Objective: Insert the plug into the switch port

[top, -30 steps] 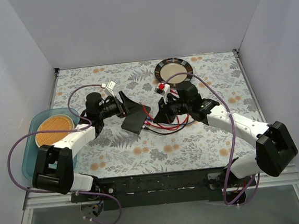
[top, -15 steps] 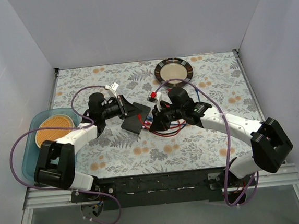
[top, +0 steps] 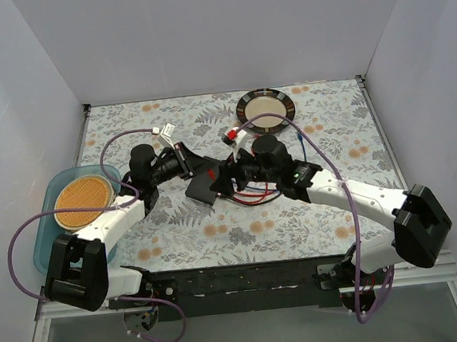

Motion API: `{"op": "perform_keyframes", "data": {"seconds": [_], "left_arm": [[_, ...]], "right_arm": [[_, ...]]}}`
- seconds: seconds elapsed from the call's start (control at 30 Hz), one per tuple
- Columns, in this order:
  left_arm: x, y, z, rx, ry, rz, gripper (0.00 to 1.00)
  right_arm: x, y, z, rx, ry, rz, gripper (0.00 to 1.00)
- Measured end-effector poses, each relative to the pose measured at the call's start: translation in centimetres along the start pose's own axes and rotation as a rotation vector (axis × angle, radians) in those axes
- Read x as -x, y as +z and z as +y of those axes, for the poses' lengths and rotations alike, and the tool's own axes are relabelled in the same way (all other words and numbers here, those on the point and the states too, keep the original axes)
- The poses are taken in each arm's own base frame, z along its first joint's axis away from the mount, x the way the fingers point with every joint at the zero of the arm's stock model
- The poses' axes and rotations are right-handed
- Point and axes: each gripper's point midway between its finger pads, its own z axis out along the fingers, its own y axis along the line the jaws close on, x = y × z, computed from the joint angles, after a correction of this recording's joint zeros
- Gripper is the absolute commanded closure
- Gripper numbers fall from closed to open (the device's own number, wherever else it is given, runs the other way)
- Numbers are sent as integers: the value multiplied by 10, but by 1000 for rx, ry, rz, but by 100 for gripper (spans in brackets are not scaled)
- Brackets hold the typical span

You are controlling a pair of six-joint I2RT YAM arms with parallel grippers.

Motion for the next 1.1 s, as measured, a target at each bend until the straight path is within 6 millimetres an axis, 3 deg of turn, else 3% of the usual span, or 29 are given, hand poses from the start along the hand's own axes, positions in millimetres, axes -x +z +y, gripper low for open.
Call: {"op": "perform_keyframes", "data": {"seconds": [0.23, 0.3, 0.47, 0.6, 0.63, 0.73, 0.8, 0.9, 0.97, 1.1], "left_arm": [[8, -3, -8, 8, 21, -53, 100], [9, -3, -7, 14, 22, -60, 100], [12, -3, -4, 32, 18, -72, 100], [11, -3, -1, 42, 19, -73, 100], [11, -3, -1, 44, 18, -71, 100], [10, -3, -1, 45, 20, -70, 72], [10, -3, 0, 45, 25, -66, 40], [9, -4, 4, 68, 32, -66, 10], [10, -6, 7, 95, 43, -70, 3], [15, -13, 9, 153, 77, -98, 2]], "right_arm": [[9, 46, -5, -119, 0, 18, 52], [9, 51, -9, -157, 1, 27, 64], [9, 53, -22, -245, 7, 30, 69], [9, 52, -26, -284, 9, 28, 98], [8, 52, -26, -297, 9, 28, 99], [8, 52, -27, -311, 10, 27, 99], [8, 51, -26, -320, 6, 24, 99], [5, 47, -26, -332, -4, 34, 99], [4, 44, -23, -331, -22, 38, 99], [1, 32, -16, -324, -94, 41, 99]]}}
